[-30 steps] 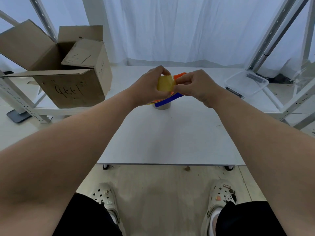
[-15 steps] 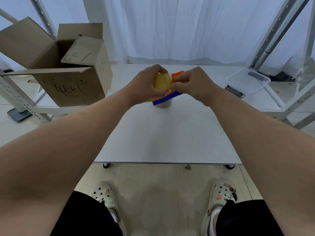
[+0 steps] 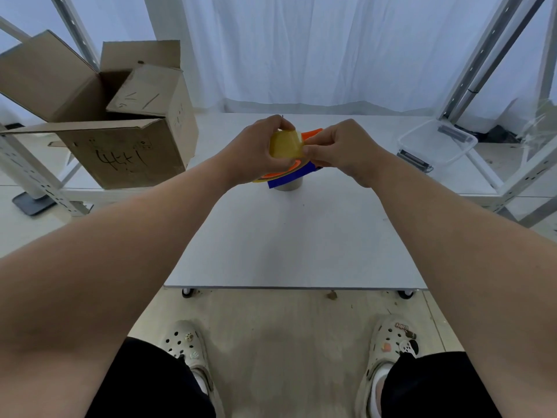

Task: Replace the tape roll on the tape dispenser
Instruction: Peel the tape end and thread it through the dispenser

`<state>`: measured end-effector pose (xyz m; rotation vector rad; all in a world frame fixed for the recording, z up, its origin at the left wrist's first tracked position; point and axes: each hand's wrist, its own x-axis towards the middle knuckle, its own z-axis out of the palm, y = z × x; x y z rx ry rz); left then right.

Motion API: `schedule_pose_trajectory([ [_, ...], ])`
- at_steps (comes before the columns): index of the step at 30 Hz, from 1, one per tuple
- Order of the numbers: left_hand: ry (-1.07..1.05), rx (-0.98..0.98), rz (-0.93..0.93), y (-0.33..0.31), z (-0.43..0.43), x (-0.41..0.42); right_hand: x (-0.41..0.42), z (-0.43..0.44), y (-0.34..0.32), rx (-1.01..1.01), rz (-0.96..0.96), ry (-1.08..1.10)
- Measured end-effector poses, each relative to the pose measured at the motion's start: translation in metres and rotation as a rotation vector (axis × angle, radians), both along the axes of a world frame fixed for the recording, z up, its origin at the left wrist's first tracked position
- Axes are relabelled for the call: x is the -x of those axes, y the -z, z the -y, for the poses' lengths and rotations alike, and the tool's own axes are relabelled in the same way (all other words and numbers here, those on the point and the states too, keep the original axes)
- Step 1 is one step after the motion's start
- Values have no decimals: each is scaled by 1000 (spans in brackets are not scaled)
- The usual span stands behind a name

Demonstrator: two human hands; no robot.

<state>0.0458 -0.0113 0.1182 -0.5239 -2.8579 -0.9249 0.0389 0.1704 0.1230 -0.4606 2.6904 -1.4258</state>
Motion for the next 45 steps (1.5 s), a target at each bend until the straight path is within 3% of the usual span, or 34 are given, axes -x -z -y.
schedule_pose_trajectory([
  [9,-5,13,-18,2,-7,0,6,3,3,-156,-151,66],
  [14,8,22,-31,4,-9,0,1,-6,3,-44,-57,19],
  [22,-7,9,-21,4,-9,-1,1,-5,5,-79,-56,5],
  [29,-21,-27,-30,1,-9,-3,4,-4,9,-119,-185,58],
  [35,-14,-7,-38,2,-6,-2,0,-6,7,9,-19,-20],
  [45,-22,31,-26,5,-3,-1,5,-1,13,-17,-32,-21],
])
